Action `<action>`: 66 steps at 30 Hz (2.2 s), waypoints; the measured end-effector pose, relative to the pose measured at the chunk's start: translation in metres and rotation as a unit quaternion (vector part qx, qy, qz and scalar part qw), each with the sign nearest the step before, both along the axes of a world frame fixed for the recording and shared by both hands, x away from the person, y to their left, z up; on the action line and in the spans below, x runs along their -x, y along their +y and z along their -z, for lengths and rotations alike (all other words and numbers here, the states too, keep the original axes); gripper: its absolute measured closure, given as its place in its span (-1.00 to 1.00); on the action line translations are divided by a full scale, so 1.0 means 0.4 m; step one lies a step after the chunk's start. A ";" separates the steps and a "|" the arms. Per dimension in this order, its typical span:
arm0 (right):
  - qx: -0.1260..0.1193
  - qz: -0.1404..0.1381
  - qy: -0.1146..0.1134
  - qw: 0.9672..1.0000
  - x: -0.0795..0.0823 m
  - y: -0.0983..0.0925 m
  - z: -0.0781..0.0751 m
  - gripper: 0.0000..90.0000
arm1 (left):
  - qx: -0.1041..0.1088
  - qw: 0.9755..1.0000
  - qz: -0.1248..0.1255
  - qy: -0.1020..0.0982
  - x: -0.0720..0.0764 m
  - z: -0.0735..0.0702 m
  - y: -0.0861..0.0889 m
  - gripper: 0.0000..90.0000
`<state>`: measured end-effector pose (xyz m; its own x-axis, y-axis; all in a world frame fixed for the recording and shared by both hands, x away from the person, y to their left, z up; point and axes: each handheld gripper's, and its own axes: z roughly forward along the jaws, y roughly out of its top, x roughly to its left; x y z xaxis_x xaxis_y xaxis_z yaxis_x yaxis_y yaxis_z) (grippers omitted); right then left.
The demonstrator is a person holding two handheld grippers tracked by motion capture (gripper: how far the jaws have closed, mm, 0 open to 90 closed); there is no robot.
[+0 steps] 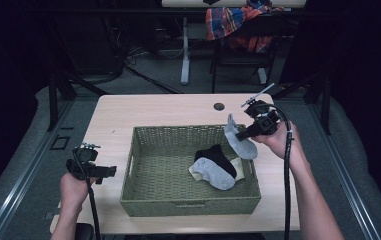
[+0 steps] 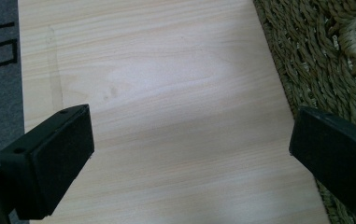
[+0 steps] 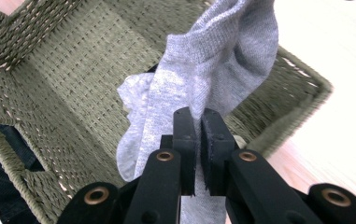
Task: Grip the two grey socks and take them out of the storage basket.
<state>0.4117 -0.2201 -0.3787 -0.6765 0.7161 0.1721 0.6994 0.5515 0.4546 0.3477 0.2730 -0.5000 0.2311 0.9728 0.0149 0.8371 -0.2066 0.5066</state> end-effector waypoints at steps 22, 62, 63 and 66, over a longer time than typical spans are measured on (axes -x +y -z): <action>-0.017 0.078 -0.010 0.997 0.004 -0.171 -0.024 0.91 | 0.001 1.000 -0.001 0.001 -0.001 -0.001 0.001 -1.00; 0.027 0.162 0.026 0.986 -0.029 -0.304 0.078 0.91 | 0.004 1.000 -0.003 -0.004 0.000 -0.003 0.002 -1.00; 0.028 0.164 0.028 0.986 -0.031 -0.305 0.085 0.91 | 0.005 1.000 -0.002 -0.003 0.000 -0.003 0.002 -1.00; 0.034 0.168 0.034 0.985 -0.037 -0.307 0.107 0.91 | 0.005 1.000 -0.004 -0.004 0.001 -0.003 0.004 -1.00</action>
<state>0.4265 -0.3431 -0.4216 -0.3876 0.9090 0.1534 0.8756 0.3109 0.3697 0.3471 0.2745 -0.4988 0.2229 0.9748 0.0070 0.8346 -0.1945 0.5153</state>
